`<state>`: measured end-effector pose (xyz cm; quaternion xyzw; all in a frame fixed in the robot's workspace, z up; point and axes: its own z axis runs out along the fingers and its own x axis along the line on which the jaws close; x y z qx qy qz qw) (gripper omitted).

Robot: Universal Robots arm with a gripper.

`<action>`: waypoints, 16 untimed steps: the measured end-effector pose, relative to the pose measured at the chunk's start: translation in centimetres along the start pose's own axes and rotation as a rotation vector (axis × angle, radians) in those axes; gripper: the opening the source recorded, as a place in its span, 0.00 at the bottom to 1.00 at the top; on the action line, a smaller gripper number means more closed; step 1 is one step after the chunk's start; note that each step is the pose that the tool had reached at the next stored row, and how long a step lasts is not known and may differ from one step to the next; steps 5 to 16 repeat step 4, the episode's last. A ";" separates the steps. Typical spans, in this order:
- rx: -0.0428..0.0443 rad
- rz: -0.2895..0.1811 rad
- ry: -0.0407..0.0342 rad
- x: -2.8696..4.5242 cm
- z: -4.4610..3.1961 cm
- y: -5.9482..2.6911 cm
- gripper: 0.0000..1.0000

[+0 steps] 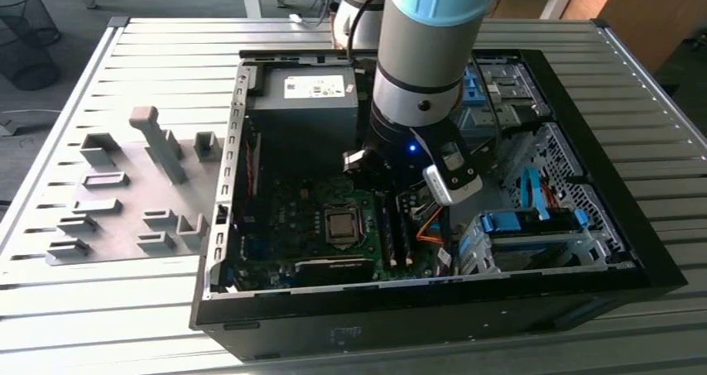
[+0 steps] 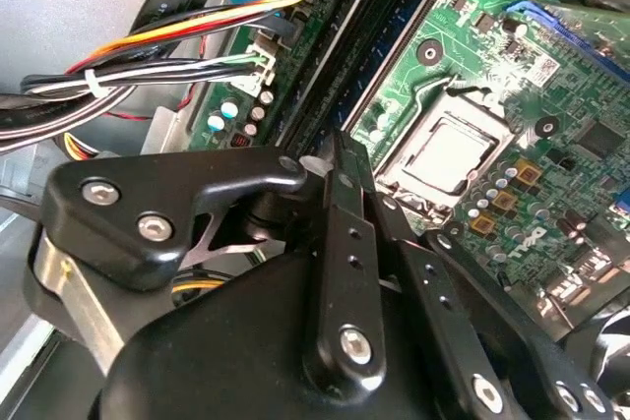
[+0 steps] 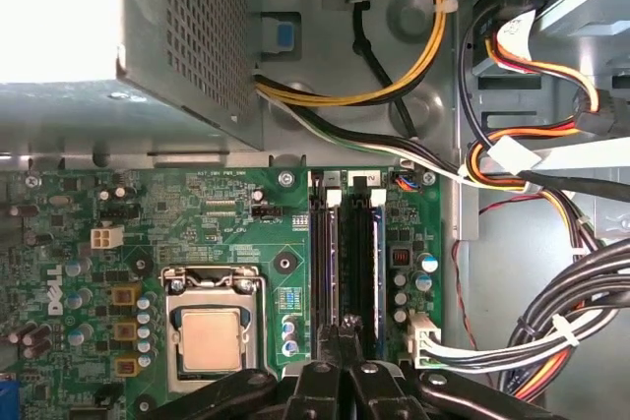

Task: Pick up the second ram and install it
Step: 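Press down the second ram until it locks into place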

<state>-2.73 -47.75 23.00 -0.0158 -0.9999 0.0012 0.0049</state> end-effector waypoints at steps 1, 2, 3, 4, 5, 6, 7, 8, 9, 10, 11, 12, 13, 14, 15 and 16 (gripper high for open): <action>0.0001 0.000 0.0000 0.00 -0.02 0.00 0.11; 0.0000 0.000 0.0000 0.00 -0.03 0.00 0.11; 0.0000 0.000 -0.0001 0.00 -0.03 0.00 0.11; 0.0001 0.000 0.0000 0.00 -0.04 0.00 0.11; 0.0001 0.000 0.0000 0.00 -0.04 0.00 0.11; 0.0001 0.000 0.0000 0.00 -0.04 0.00 0.11; 0.0001 0.000 0.0000 0.00 -0.04 0.00 0.11; 0.0001 0.000 0.0000 0.00 -0.04 0.00 0.11; 0.0001 0.000 0.0000 0.00 -0.04 0.00 0.11; 0.0001 0.000 0.0000 0.00 -0.04 0.00 0.11; 0.0001 0.000 0.0000 0.00 -0.04 0.00 0.11; 0.0001 0.000 0.0000 0.00 -0.04 0.00 0.11; 0.0001 0.000 0.0000 0.00 -0.04 0.00 0.11; 0.0001 0.000 0.0000 0.00 -0.04 0.00 0.11; 0.0001 0.000 0.0000 0.00 -0.04 0.00 0.11; 0.0001 0.000 0.0000 0.00 -0.04 0.00 0.11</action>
